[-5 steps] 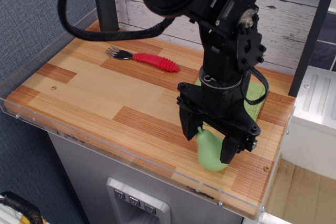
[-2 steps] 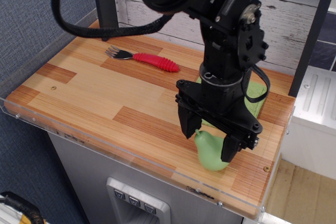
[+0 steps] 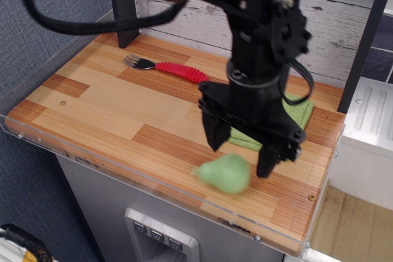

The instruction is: Put the pear right under the napkin.

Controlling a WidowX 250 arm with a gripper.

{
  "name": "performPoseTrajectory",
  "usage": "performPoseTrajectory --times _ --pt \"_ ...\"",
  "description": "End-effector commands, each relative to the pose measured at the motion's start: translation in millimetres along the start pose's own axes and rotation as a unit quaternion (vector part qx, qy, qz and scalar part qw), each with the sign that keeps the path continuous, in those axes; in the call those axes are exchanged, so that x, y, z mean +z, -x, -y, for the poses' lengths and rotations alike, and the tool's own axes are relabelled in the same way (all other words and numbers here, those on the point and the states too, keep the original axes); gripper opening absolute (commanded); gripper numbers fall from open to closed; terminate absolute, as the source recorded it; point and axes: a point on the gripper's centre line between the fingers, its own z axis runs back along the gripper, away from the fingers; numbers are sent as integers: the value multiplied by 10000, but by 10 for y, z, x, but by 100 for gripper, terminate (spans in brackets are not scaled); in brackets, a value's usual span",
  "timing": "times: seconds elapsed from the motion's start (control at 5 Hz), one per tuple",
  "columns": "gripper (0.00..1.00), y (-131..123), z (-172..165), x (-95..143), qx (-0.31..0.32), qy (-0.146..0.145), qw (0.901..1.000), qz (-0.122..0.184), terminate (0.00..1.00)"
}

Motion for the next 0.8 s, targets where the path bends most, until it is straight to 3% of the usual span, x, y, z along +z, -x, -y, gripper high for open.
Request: performPoseTrajectory --times 0.0,0.4,0.6 --pt "100 93 -163 284 173 26 9993 322 0" --pt "100 6 -408 434 636 -58 9969 449 0" --pt "100 -99 -682 434 1241 -111 9917 313 0"
